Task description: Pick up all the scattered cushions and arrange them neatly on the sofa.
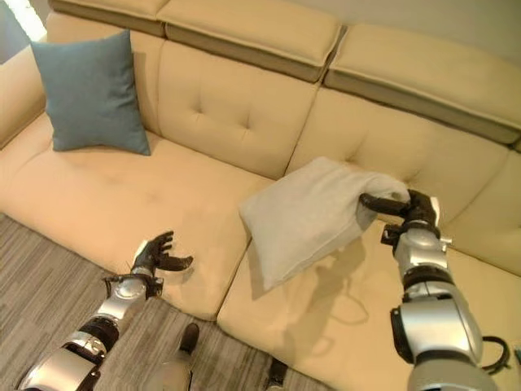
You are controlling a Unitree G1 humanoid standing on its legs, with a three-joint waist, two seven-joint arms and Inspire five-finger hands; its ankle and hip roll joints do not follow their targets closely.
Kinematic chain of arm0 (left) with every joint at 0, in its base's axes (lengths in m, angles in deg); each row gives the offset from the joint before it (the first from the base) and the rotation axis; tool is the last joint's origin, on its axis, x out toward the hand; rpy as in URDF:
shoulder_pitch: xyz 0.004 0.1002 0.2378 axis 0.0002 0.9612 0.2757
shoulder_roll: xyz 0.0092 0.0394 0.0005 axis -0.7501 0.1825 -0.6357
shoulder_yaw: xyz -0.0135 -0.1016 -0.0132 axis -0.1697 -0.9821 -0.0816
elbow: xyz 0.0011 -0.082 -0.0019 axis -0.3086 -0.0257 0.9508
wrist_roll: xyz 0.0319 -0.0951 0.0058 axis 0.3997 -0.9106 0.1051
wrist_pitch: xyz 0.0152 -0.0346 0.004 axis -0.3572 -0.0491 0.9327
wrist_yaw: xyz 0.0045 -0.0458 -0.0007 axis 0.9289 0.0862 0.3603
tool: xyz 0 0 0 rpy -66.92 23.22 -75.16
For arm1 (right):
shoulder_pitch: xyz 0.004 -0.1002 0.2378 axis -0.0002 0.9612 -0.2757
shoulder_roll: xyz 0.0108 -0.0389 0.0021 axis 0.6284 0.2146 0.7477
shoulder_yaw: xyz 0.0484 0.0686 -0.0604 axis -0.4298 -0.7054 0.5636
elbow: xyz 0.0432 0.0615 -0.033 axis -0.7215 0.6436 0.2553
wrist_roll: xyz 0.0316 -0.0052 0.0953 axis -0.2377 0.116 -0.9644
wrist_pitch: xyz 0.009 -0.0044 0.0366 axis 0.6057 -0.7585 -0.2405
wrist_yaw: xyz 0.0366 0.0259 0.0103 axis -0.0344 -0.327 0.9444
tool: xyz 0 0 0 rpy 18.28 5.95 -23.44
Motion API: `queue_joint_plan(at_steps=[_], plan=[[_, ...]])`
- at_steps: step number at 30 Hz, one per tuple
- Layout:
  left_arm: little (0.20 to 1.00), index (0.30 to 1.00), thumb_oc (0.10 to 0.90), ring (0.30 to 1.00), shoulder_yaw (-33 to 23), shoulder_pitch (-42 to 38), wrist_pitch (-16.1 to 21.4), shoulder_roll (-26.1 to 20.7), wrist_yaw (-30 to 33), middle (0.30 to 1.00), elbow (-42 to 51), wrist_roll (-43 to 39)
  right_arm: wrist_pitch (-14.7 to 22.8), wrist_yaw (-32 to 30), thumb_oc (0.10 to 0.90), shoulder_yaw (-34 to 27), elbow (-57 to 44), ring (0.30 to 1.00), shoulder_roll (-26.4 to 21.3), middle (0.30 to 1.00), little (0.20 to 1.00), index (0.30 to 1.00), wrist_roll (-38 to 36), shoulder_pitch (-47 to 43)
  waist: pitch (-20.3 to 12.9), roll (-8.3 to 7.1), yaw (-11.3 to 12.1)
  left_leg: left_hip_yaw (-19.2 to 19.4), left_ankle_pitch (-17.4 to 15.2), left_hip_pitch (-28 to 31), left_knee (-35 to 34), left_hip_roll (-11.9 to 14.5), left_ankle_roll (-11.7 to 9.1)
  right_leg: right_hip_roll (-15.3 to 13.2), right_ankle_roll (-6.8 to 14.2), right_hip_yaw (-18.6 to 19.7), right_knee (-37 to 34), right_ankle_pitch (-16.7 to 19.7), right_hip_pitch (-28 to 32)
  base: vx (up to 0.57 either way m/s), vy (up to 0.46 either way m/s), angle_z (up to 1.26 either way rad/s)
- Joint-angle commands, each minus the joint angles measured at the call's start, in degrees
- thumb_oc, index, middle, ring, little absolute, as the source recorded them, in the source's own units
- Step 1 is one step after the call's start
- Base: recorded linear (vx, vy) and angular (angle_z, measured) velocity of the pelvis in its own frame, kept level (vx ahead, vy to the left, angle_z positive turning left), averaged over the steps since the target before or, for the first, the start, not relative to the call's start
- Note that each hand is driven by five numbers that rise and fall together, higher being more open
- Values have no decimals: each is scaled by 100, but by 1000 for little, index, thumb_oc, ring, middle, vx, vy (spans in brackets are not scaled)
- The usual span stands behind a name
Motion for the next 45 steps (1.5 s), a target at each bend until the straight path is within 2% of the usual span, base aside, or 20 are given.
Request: queue_joint_plan(at_steps=[1, 4, 7, 10, 11, 13, 16, 19, 20, 21, 23, 25, 26, 27, 33, 34, 37, 38, 40, 45], plan=[[900, 900, 800, 900, 104, -1135, 380, -96, 230, 900, -227, 181, 864, -541, 800, -476, 23, 900, -618, 900, 900, 900, -744, -801, -156, -29, -45, -195, 33, -230, -651, 18, -44, -232, 509, -151, 99, -527, 819, 50, -14, 35], [900, 900, 800, 900, 170, -1281, 339, 71, 232, 900, -521, 29, 1151, -793, 800, -988, -264, 900, -600, 900, 900, 900, -1124, -647, -191, -19, -92, -320, 20, -322, -651, -58, -29, -243, 530, -347, 86, -494, 843, 41, 6, 20], [900, 900, 800, 900, 92, -1264, 366, 94, 302, 900, -675, -138, 1238, -1080, 800, -1226, -897, 900, -689, 900, 900, 900, -823, -363, -278, -79, -172, -340, -23, -268, -651, -62, -7, -264, 557, -372, 104, -403, 860, 56, 24, 28], [900, 900, 800, 900, 4, -1148, 378, 63, 296, 900, -819, -246, 1062, -1074, 800, -951, -1214, 900, -591, 900, 900, 900, -349, -190, -338, -172, -224, -249, -71, -122, -651, -12, 9, -285, 577, -254, 107, -290, 851, 51, 19, 4], [900, 900, 800, 900, 33, -1087, 380, 57, 253, 900, -975, -311, 894, -939, 800, -649, -933, 900, -512, 900, 900, 900, -240, -268, -362, -220, -211, -178, -100, -28, -651, 35, 11, -288, 572, -198, 80, -262, 871, 41, 7, -7], [900, 900, 800, 900, 33, -1074, 387, 69, 248, 900, -1021, -366, 853, -860, 800, -532, -775, 900, -435, 900, 900, 900, -274, -327, -359, -236, -196, -160, -111, 8, -651, 50, 15, -288, 570, -188, 45, -254, 887, 28, -5, -18], [900, 900, 800, 900, 83, -1100, 399, 82, 190, 900, -1146, -450, 574, -450, 800, -21, 83, 900, -173, 900, 900, 900, -361, -594, -333, -276, -156, -46, -119, 57, -651, 104, 1, -284, 569, -137, 23, -283, 837, 4, 1, -18], [900, 900, 800, 900, 209, -1226, 385, 110, 117, 900, -1256, -438, 212, -222, 800, 600, 1043, 900, 30, 900, 900, 900, 116, -839, -292, -310, -78, 21, -108, 23, -651, 165, -13, -269, 564, -146, 23, -344, 739, -17, -2, -11], [900, 900, 800, 900, 196, -1231, 386, 110, 116, 900, -1259, -439, 218, -215, 800, 624, 1066, 900, 30, 900, 900, 900, 113, -872, -292, -305, -84, 25, -110, 19, -651, 167, -14, -267, 563, -141, 23, -344, 732, -35, -18, 1], [900, 900, 800, 900, 320, -1369, 358, 145, 50, 900, -1332, -433, -35, -47, 800, 992, 1637, 900, 227, 900, 900, 900, 515, -956, -251, -326, 0, 36, -86, -45, -651, 174, -24, -260, 570, -183, 23, -338, 678, -32, -23, 0], [900, 900, 800, 900, 430, -1582, 316, 198, -1, 900, -1454, -386, -190, -25, 800, 1228, 2093, 900, 331, 900, 900, 900, 864, -1113, -203, -340, 66, 34, -56, -115, -651, 177, -35, -260, 578, -241, 23, -320, 645, -19, -14, 0], [900, 900, 800, 900, 562, -1841, 220, 268, -54, 900, -1511, -284, -355, -224, 800, 1502, 2507, 900, 449, 900, 900, 900, 1635, -1221, -117, -350, 193, -17, -26, -208, -651, 166, -39, -276, 588, -349, 23, -307, 620, 0, 0, 0], [900, 900, 800, 900, 560, -1845, 219, 268, -54, 900, -1512, -284, -355, -225, 800, 1503, 2511, 900, 449, 900, 900, 900, 1638, -1228, -115, -348, 190, -20, -25, -210, -651, 166, -40, -275, 588, -353, 23, -307, 620, -38, -31, 6], [900, 900, 800, 900, 599, -1960, 201, 303, -70, 900, -1474, -235, -465, -304, 800, 1692, 2688, 900, 618, 900, 900, 900, 2187, -1125, -42, -342, 298, -83, -5, -274, -651, 130, -35, -278, 602, -429, 23, -280, 606, -20, -14, 9], [900, 900, 800, 900, 731, -2014, 233, 437, -94, 900, -1264, -163, -657, -343, 800, 1946, 2834, 900, 1173, 900, 900, 900, 2968, -532, 34, -330, 514, -226, 28, -383, -651, 40, -22, -290, 593, -626, 23, -297, 613, 9, -19, 14], [900, 900, 800, 900, 827, -2027, 231, 541, -77, 900, -1182, -125, -734, -410, 800, 2059, 2842, 900, 1462, 900, 900, 900, 3204, -373, 48, -317, 610, -286, 30, -411, -651, 1, -8, -301, 592, -716, 23, -313, 627, 23, -11, 20], [900, 900, 800, 900, 899, -2046, 229, 644, -41, 900, -1154, -119, -911, -396, 800, 2764, 2806, 900, 1989, 900, 900, 900, 4171, -342, 62, -312, 759, -357, 38, -427, -651, -35, -1, -323, 587, -821, 23, -343, 673, 17, -11, 21], [900, 900, 800, 900, 899, -2046, 229, 644, -41, 900, -1154, -119, -911, -396, 800, 2764, 2806, 900, 1989, 900, 900, 900, 4171, -342, 59, -313, 755, -359, 39, -432, -651, -37, 0, -324, 588, -824, 23, -343, 670, 10, -7, 8], [900, 900, 800, 900, 907, -2079, 234, 751, 19, 900, -1135, -231, -1039, -447, 800, 3146, 2778, 900, 2416, 900, 900, 900, 4802, -375, 67, -299, 856, -398, 51, -447, -651, -79, -4, -350, 589, -904, 23, -339, 707, 3, 5, 2], [900, 900, 800, 900, 895, -2088, 209, 901, 102, 900, -983, -374, -1255, -553, 800, 3236, 2749, 900, 3044, 900, 900, 900, 5105, -129, 15, -235, 890, -469, 40, -513, -651, -177, 4, -413, 621, -1111, 23, -286, 769, -4, 16, 15]])
